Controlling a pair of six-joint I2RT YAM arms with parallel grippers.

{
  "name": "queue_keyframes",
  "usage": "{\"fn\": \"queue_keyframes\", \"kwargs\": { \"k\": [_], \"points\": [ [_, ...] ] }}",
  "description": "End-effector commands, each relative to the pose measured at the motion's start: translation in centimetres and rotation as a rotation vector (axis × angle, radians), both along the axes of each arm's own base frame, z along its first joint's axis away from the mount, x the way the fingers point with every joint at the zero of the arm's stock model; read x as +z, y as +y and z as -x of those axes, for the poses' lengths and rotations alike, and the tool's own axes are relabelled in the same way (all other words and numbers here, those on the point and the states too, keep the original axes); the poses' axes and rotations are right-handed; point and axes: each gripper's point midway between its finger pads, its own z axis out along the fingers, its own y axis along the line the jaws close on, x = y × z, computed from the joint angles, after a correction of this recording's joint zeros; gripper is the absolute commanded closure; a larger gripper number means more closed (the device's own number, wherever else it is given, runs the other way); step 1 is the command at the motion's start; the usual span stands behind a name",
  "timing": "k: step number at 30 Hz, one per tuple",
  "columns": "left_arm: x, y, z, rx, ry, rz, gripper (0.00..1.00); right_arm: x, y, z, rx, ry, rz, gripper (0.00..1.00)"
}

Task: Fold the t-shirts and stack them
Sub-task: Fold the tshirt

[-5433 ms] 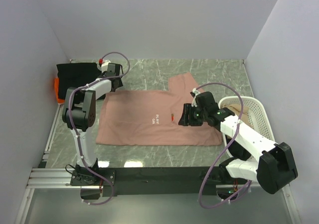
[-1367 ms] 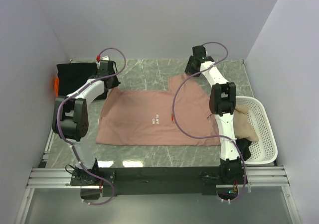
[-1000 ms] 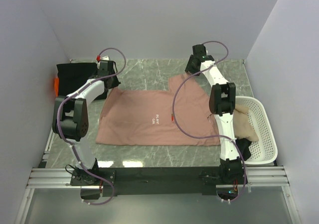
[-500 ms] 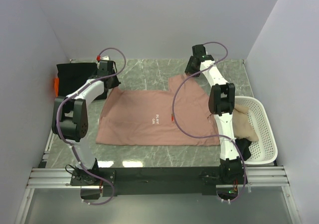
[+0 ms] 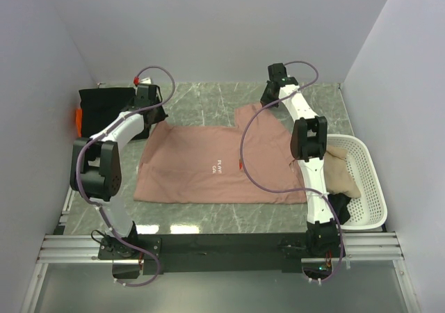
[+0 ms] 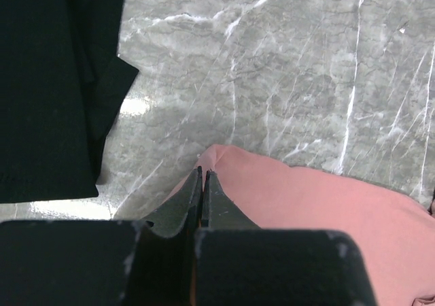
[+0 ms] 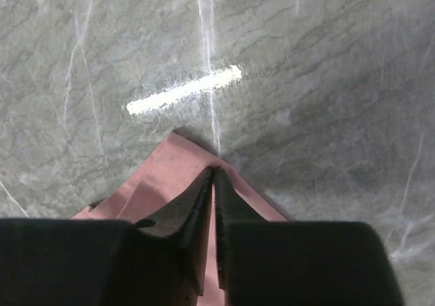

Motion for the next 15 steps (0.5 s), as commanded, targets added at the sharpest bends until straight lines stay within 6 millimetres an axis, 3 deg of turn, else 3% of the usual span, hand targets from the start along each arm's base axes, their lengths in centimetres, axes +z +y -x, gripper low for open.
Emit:
{"fn": "queue_keyframes", "kwargs": {
  "k": [1,6,7,8,9,10,11,12,13,14,15],
  "points": [
    [2.8,-0.1,-0.1,-0.010,-0.076,0.014,0.99,-1.4,-0.3,0.7,-0.013,0.041,-0.008,0.92],
    [2.9,0.3,0.2,0.002,-0.079,0.002,0.99,-1.2,-0.5,1.0,-0.016,0.035,-0.004,1.00],
    [2.7,0.4,0.4,0.008,-0.077,-0.001,0.99,0.5,-0.4,0.3,-0.017,-0.021,-0.014,1.00],
    [3.1,0.5,0.5,0.013,-0.090,0.000,0.99,-0.8,-0.4,1.3,-0.014,0.006,-0.010,1.00],
    [3.3,0.8,0.5,0.026,-0.097,-0.008,1.00,-0.6,-0.3,1.5,-0.006,-0.007,-0.021,1.00],
    [3.2,1.0,0.8,0.032,-0.101,-0.012,0.99,1.7,-0.1,0.6,-0.003,-0.086,-0.031,1.00],
    [3.9,1.1,0.9,0.039,-0.118,-0.012,0.99,0.4,-0.4,1.7,-0.001,-0.063,-0.025,1.00],
    [4.0,1.3,1.0,0.047,-0.125,-0.016,0.99,0.8,-0.4,1.8,0.008,-0.084,-0.025,1.00],
    [4.0,1.5,1.2,0.056,-0.126,-0.021,0.99,3.1,0.2,1.1,0.029,-0.161,-0.060,1.00],
    [4.5,1.6,1.2,0.060,-0.142,-0.021,0.99,2.1,0.2,2.1,0.029,-0.143,-0.063,1.00],
    [4.8,1.7,1.3,0.067,-0.150,-0.019,0.99,2.4,0.2,2.2,0.034,-0.158,-0.067,1.00]
  ]
}}
